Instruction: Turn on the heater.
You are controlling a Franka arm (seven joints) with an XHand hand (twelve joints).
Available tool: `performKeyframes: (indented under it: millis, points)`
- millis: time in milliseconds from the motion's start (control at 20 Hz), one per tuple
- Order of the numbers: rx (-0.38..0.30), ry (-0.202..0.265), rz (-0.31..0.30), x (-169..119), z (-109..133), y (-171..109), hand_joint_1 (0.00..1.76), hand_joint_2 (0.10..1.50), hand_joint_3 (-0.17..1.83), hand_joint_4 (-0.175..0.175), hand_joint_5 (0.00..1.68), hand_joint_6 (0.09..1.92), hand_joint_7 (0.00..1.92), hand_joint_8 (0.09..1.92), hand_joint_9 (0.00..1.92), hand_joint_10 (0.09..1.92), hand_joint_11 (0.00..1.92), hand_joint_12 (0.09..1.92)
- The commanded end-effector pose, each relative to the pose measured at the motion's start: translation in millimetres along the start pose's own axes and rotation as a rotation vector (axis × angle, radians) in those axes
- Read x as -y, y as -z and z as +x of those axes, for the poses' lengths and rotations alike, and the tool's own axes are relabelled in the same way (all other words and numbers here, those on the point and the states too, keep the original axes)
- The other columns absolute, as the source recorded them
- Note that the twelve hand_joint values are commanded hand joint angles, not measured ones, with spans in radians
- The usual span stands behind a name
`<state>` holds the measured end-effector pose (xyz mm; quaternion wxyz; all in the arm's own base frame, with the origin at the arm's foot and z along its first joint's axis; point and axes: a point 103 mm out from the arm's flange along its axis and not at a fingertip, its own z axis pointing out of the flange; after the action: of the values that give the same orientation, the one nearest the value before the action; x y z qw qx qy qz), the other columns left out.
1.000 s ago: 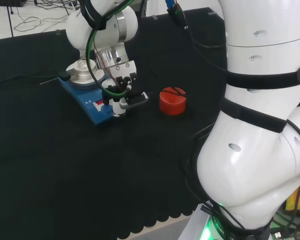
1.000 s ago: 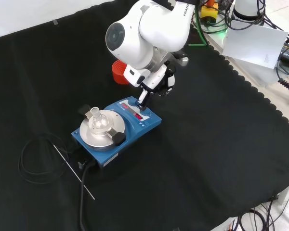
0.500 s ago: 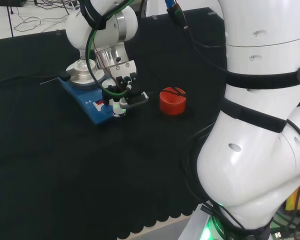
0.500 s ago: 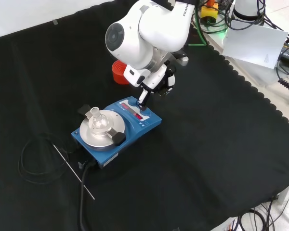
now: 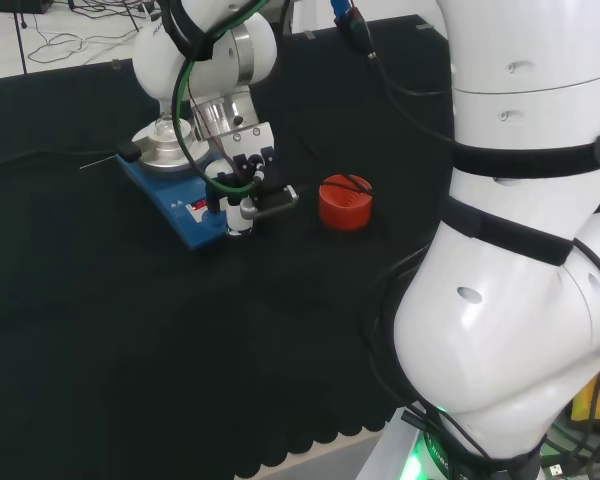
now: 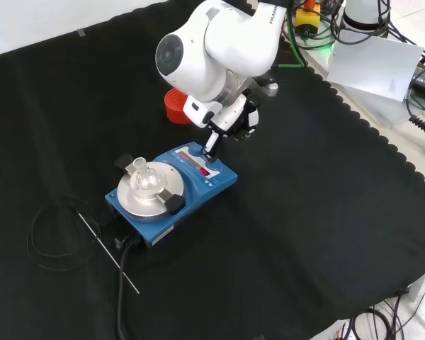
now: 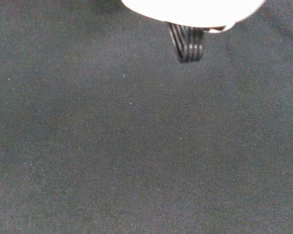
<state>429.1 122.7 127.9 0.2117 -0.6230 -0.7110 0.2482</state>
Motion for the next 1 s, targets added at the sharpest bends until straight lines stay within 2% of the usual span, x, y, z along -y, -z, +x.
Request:
performKeyframes:
  millis: [50,750,1000]
  points:
    - [0.001,0.001,-0.004,0.4,0.7,0.9,1.46,0.64,1.1,-0.047,0.33,0.72,1.64,1.72,1.71,1.73,1.28,1.42]
    - [0.007,-0.003,0.019,-5.0,-1.0,-9.0,1.46,0.64,1.1,-0.048,0.33,0.74,1.64,1.72,1.71,1.73,1.29,1.42]
    - [0.008,-0.004,0.008,-2.6,0.5,-2.0,1.46,0.64,1.1,-0.048,0.33,0.74,1.64,1.72,1.71,1.72,1.29,1.42]
